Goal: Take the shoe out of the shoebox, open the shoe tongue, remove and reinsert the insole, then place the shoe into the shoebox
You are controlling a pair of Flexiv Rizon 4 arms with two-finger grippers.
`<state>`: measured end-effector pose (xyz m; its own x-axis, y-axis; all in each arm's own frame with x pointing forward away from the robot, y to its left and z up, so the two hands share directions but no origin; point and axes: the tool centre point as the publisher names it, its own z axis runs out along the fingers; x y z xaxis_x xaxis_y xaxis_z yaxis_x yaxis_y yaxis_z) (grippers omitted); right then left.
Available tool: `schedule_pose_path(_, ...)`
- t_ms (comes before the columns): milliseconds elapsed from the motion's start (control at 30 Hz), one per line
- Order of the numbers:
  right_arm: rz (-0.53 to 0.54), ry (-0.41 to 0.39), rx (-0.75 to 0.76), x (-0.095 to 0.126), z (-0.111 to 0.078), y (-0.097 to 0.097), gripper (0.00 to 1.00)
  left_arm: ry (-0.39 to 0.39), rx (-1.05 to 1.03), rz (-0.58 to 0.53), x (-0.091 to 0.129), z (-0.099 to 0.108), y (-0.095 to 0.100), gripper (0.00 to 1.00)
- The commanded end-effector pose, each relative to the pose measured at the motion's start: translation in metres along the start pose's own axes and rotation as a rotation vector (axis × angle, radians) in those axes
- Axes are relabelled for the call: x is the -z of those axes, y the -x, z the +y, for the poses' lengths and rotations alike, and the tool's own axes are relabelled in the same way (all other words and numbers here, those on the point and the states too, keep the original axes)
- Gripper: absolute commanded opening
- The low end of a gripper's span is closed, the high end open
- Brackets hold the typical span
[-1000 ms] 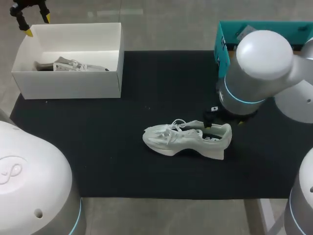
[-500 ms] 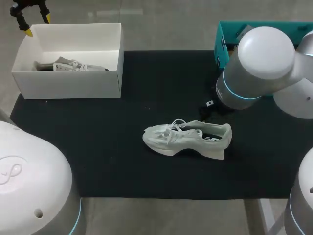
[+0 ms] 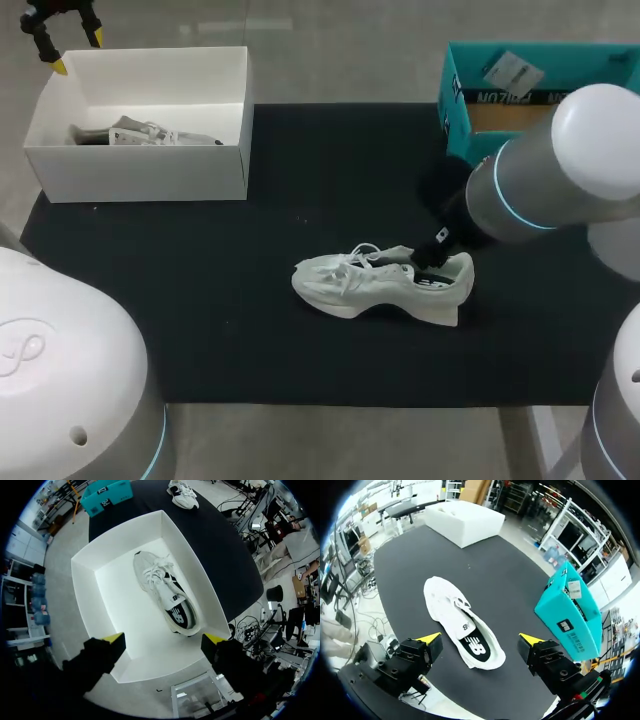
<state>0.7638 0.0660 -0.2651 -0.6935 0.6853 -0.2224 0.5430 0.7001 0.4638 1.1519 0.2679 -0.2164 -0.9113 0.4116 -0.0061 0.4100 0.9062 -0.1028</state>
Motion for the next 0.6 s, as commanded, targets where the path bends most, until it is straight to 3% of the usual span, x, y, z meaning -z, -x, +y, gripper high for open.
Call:
schedule_pose_path(33,0.215,0.287,0.506,0.001,-0.011,0.004,1.00,0.002,-0.001,0.001,0.000,0.000,-0.001,1.00)
schedule_pose_path(533,0.215,0.287,0.506,0.001,-0.011,0.004,1.00,0.002,-0.001,0.001,0.000,0.000,-0.001,1.00)
schedule_pose_path(600,0.241,0.283,0.483,-0.004,-0.023,0.008,1.00,0.002,-0.001,0.001,0.000,0.000,-0.001,1.00)
